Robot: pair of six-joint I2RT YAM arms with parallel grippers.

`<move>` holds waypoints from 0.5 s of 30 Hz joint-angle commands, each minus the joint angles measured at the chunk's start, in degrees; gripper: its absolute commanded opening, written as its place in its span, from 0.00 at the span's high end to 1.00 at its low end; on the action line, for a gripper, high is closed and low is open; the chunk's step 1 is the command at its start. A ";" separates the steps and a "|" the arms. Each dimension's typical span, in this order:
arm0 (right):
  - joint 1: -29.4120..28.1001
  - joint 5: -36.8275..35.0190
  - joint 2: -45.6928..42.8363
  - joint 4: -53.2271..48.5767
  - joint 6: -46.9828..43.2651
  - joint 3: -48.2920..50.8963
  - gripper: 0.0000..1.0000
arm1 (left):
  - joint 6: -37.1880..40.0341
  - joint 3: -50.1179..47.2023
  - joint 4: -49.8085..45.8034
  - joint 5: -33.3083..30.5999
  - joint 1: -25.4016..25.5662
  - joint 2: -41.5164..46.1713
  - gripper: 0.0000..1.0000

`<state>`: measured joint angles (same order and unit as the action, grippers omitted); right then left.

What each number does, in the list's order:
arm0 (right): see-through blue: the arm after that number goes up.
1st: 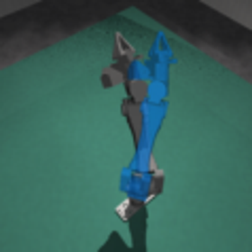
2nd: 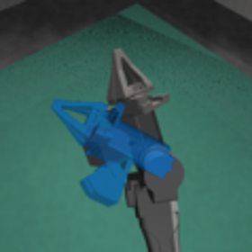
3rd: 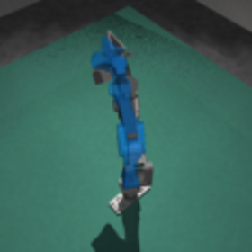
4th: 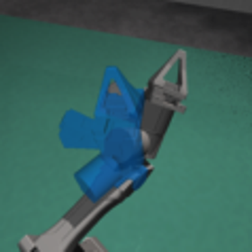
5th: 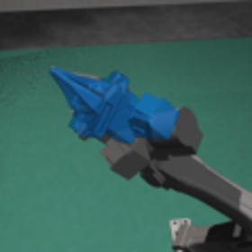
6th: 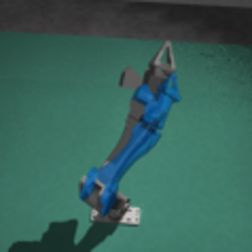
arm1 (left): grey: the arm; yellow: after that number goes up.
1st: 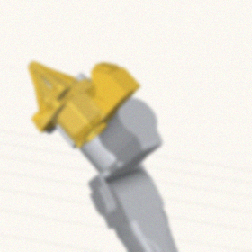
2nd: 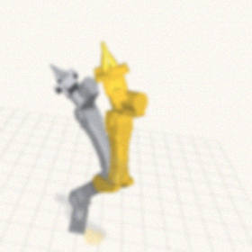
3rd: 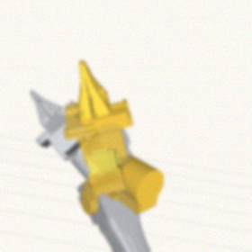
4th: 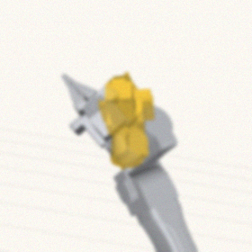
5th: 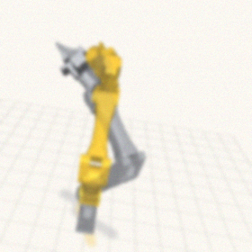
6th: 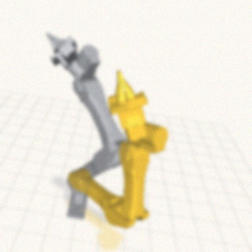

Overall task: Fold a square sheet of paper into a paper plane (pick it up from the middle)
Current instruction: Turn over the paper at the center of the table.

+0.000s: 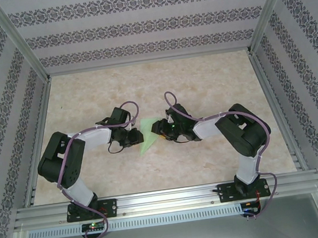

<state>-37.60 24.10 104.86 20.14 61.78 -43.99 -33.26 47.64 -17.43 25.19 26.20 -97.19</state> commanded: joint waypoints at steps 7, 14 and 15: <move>-1.08 0.58 0.88 5.99 1.25 0.47 0.53 | -1.67 -3.14 4.50 10.03 3.02 -3.23 0.76; -1.78 -0.17 3.49 4.65 0.84 -2.66 0.60 | -1.55 -3.15 4.03 8.84 3.02 -2.74 0.76; -1.81 -0.19 3.73 4.69 0.66 -2.89 0.62 | -1.55 -3.09 4.06 8.83 3.01 -2.68 0.76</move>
<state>-38.89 24.10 107.42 24.01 62.96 -45.21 -34.00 46.48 -14.98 26.63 26.15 -96.86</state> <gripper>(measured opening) 0.392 0.242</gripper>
